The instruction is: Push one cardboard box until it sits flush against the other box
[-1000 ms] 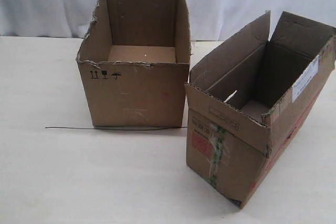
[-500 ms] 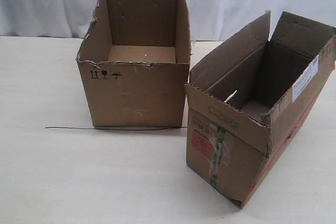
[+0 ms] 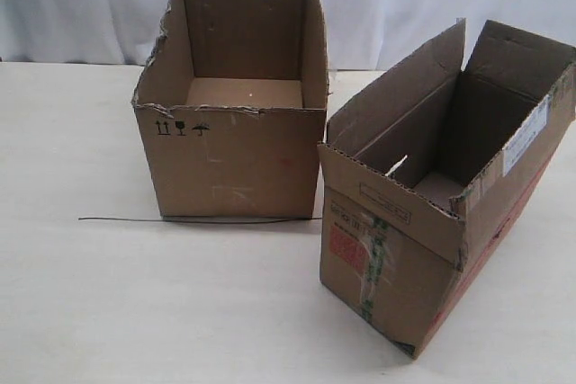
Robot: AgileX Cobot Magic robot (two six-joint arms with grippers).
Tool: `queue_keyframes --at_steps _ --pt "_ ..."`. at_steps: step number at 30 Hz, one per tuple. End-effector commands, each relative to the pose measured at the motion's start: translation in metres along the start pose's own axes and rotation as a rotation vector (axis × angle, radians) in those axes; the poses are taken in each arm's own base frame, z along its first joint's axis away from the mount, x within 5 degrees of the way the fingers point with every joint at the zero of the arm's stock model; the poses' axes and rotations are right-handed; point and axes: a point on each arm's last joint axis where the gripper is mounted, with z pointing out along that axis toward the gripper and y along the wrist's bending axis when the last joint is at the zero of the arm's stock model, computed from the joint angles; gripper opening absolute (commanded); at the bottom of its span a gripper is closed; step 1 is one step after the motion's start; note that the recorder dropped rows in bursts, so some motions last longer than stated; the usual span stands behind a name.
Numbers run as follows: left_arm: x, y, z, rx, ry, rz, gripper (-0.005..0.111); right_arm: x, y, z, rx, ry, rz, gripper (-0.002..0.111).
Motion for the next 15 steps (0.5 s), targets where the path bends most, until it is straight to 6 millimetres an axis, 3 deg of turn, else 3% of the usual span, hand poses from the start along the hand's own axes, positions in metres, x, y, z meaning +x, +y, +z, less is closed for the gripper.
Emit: queue_keyframes --at_steps 1,4,9,11,13,15 --pt "0.0 0.0 0.0 -0.005 -0.01 -0.002 0.0 0.01 0.0 0.011 0.042 0.224 0.011 0.005" --pt "0.0 0.0 0.0 -0.005 -0.01 -0.002 0.0 0.009 0.002 0.032 0.084 0.339 0.022 0.005" --pt "0.0 0.0 0.0 -0.005 -0.011 -0.005 0.0 0.011 0.019 0.085 0.077 0.77 0.125 0.005" --pt "0.0 0.0 0.0 -0.005 -0.011 -0.005 0.0 0.009 0.009 0.11 0.179 0.965 0.098 0.005" --pt "0.0 0.0 0.0 -0.005 -0.011 -0.005 0.0 -0.011 -0.005 0.132 0.312 1.067 0.002 0.005" --pt "0.0 0.0 0.0 -0.005 -0.011 -0.005 0.0 -0.026 -0.015 0.14 0.391 1.138 -0.049 0.005"
